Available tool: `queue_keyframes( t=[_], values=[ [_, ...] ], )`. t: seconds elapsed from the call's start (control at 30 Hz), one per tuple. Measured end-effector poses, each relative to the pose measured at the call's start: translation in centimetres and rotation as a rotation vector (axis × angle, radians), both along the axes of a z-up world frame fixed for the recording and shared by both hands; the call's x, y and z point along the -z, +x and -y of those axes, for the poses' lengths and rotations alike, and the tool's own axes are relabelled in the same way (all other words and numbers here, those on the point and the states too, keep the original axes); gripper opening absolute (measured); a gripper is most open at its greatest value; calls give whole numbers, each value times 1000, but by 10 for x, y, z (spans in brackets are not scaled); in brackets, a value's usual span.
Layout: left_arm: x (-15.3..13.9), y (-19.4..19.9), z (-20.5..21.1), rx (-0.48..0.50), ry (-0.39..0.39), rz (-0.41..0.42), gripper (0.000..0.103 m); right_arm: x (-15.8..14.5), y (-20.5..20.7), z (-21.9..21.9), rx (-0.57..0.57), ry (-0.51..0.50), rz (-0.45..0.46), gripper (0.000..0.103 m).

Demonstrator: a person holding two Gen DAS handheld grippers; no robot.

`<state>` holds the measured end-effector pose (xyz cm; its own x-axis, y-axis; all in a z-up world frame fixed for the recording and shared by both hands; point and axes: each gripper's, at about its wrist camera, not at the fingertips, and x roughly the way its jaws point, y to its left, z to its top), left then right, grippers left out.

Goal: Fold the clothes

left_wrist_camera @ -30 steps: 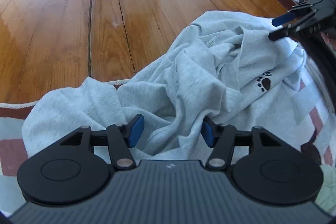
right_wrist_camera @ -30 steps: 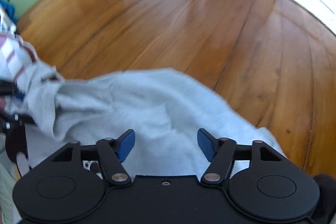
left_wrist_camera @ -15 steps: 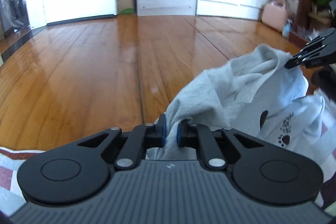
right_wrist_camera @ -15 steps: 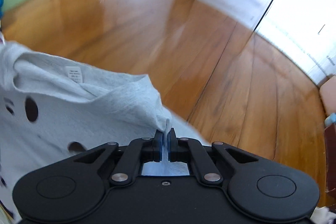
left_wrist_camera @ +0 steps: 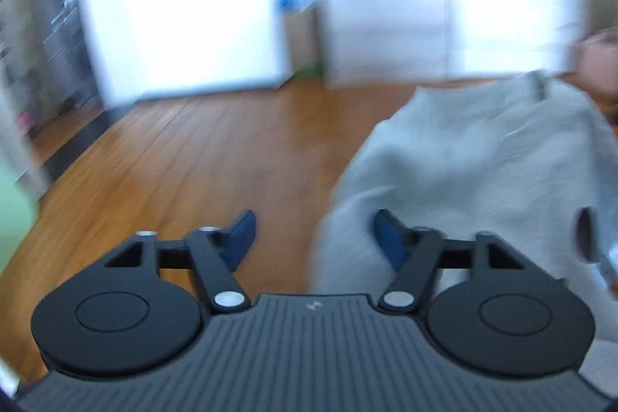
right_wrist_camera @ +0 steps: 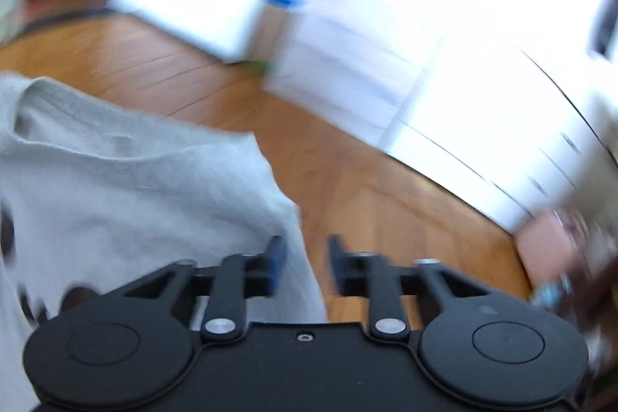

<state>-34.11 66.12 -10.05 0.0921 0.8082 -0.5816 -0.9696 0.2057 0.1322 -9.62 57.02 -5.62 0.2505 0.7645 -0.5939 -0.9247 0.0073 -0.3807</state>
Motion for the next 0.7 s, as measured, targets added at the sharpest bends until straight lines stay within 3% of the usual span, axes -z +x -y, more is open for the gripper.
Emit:
queue_keyframes(
  t=[0.03, 0.13, 0.33, 0.47, 0.57, 0.7],
  values=[
    [3, 0, -2, -26, -50, 6, 68, 1, 2, 0, 23, -5, -20, 58],
    [24, -14, 41, 48, -174, 167, 80, 7, 8, 2, 85, -30, -78, 59],
    [109, -26, 148, 130, -576, 459, 81, 71, 27, 126, 28, -265, -207, 59],
    [142, -2, 191, 159, -784, 492, 80, 95, 34, 203, 50, -315, -347, 59],
    [136, 13, 205, 232, -824, 471, 79, 110, 31, 238, 70, -333, -481, 59],
    [136, 24, 219, 302, -838, 493, 79, 138, 21, 251, 96, -412, -663, 59]
  ],
)
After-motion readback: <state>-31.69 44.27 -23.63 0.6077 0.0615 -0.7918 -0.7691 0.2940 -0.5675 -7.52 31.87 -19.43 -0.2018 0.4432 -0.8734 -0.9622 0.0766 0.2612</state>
